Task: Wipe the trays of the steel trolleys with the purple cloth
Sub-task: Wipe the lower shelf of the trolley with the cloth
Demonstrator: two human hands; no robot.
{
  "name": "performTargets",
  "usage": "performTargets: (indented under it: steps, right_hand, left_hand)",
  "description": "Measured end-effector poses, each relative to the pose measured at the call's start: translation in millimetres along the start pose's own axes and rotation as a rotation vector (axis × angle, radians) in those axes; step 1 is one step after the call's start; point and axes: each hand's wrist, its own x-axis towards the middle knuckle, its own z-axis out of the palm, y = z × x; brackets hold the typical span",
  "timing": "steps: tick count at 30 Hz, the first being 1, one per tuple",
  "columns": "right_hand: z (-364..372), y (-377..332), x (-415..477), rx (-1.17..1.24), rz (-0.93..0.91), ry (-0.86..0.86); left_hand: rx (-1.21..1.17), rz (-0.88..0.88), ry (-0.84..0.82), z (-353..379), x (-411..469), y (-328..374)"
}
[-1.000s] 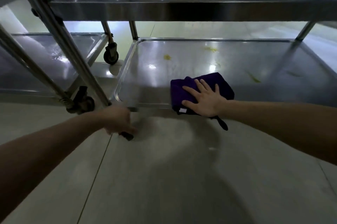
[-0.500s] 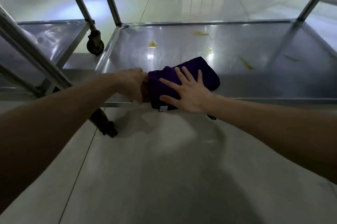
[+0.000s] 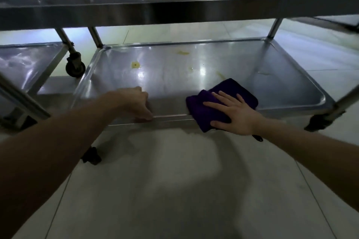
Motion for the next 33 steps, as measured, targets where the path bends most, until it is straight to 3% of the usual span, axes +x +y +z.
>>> performTargets:
  steps: [4,11,17,23,28,33]
  right_hand:
    - [25,-6,-4,-0.134,0.014,0.168]
    - [15,32,-25,-0.039,-0.010,0.154]
    - [-17,127,-58,0.121,0.277,0.054]
    - [-34,198,-21,0.155,0.548,0.033]
    - [-28,159,47,0.097,0.620,0.090]
    - [-11,41,115,0.017,0.335,0.065]
  left_hand:
    - [-0.167,0.220,0.100,-9,21,52]
    - [-0.178,0.359,0.086,-23,52,124]
    - [-0.135,0.423,0.152,-21,67,112]
    - [-0.157,0.436,0.144,-20,54,108]
    - [-0.134,0.435,0.145,-12,42,108]
    - [-0.206,0.391,0.117,-11,38,107]
